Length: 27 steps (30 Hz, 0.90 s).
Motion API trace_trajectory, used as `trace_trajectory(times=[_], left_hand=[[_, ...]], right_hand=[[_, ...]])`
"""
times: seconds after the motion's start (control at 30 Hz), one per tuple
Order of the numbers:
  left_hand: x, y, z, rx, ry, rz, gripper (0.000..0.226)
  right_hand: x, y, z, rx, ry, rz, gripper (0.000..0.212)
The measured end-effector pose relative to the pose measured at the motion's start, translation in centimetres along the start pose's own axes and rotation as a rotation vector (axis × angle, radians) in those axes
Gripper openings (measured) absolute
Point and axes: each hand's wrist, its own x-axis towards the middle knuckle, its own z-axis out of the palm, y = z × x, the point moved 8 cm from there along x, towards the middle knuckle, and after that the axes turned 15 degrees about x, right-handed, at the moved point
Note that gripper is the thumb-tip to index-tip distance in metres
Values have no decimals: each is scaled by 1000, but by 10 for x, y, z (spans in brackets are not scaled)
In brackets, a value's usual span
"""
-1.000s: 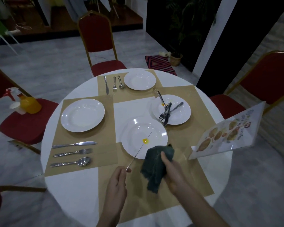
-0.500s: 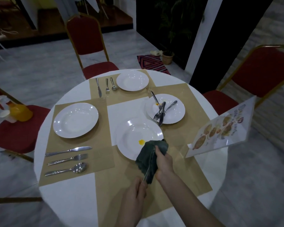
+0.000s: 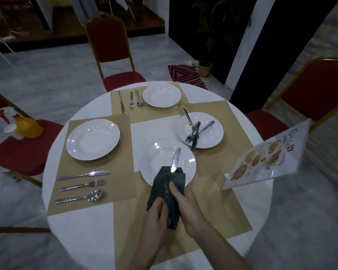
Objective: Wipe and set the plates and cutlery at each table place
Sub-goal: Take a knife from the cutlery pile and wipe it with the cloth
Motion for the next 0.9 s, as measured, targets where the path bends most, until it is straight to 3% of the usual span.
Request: trace_trajectory(times=[0.27,0.47,0.57,0.73,0.9], left_hand=[[1,3,0,-24,-22,-40,33],[-12,15,8,-7,-192,25,30],[-7,14,14,-8,-198,18,25],[0,2,24,32,-154,-4,29],[-23,-11,57,35,-394,-33,33]], right_hand=[[-18,-4,0,-150,-34,-103,20],[-7,-25,-20,135,168,-110,22],[-7,-36,-32,111,206,-159,19],[-30,-6,-33,-74,55,-42,21],[-21,0,-80,82,288,6,21]])
